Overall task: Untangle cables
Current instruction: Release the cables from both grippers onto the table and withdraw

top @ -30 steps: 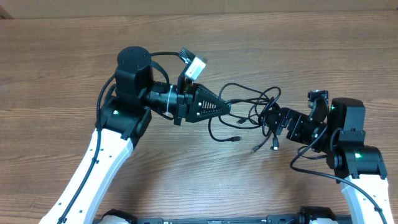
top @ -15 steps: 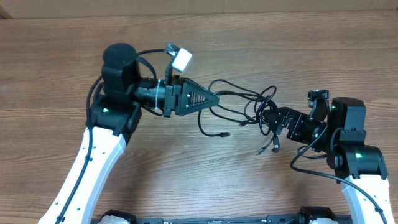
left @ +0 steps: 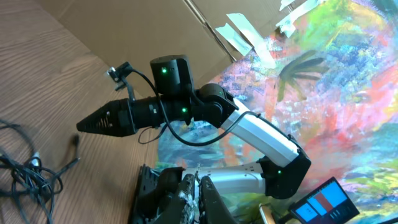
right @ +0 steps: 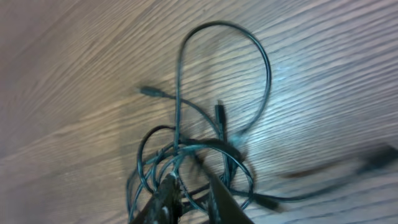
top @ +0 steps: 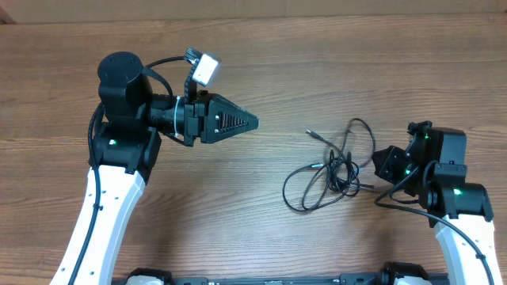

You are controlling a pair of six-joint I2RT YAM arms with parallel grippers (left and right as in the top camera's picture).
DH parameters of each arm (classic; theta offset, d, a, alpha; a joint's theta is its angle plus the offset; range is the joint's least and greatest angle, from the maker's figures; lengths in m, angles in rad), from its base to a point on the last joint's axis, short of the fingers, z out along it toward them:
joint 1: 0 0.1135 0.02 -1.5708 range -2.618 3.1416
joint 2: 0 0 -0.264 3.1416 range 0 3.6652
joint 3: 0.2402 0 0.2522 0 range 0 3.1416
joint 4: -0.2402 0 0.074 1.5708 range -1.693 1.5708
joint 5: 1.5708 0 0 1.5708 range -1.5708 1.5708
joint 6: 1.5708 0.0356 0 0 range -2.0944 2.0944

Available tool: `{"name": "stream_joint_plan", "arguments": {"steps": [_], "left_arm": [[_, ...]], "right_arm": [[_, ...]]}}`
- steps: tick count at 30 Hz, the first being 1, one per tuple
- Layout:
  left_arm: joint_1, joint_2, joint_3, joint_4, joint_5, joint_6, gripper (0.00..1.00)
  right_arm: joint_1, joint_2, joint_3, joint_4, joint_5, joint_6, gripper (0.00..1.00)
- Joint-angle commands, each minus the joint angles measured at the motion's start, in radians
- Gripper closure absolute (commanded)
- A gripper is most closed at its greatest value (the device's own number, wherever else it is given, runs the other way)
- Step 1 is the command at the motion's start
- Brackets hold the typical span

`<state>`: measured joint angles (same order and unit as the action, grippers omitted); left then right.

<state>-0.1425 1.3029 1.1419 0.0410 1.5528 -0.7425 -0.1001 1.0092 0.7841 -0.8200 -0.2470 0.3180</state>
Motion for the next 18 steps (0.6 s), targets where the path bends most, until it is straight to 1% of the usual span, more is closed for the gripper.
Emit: {"name": "stream_joint_plan", "arguments": {"steps": [1, 2, 3, 4, 5, 6, 9, 11, 14, 16, 18], "left_arm": [[0.000, -0.016, 0.026, 0.002, 0.026, -0.013, 0.96], [0.000, -0.016, 0.026, 0.002, 0.025, -0.012, 0.96], [0.000, -0.016, 0.026, 0.001, 0.015, -0.006, 0.96], [-0.001, -0.016, 0.026, 0.001, 0.014, 0.004, 0.96], [-0.003, -0.016, 0.026, 0.000, 0.011, 0.014, 0.96], [-0.007, -0.016, 0.026, -0.002, 0.008, 0.024, 0.96], [-0.023, -0.016, 0.026, -0.030, -0.016, 0.060, 0.96], [-0.045, -0.016, 0.025, -0.078, -0.075, 0.106, 0.95], [-0.095, -0.016, 0.025, -0.220, -0.259, 0.205, 0.88], [-0.139, -0.016, 0.025, -0.365, -0.476, 0.273, 0.88], [-0.180, -0.016, 0.025, -0.479, -0.678, 0.324, 0.89]], "right_arm": [[-0.002, -0.008, -0.003, 0.005, 0.037, 0.000, 0.82], [-0.002, -0.008, -0.003, 0.005, 0.036, 0.000, 0.78], [-0.002, -0.008, -0.003, 0.005, 0.035, 0.000, 0.69], [-0.002, -0.008, -0.003, 0.005, 0.032, 0.000, 0.66], [-0.002, -0.008, -0.003, 0.005, 0.025, 0.000, 0.53], [-0.002, -0.008, -0.003, 0.006, 0.017, 0.000, 0.45], [-0.002, -0.008, -0.003, 0.009, 0.005, 0.000, 0.37], [-0.002, -0.008, -0.003, 0.010, -0.002, 0.000, 0.32], [-0.002, -0.008, -0.003, 0.009, -0.002, 0.000, 0.28], [-0.002, -0.008, -0.003, 0.010, -0.013, -0.001, 0.26], [-0.002, -0.008, -0.003, 0.010, -0.016, -0.001, 0.25]]}}
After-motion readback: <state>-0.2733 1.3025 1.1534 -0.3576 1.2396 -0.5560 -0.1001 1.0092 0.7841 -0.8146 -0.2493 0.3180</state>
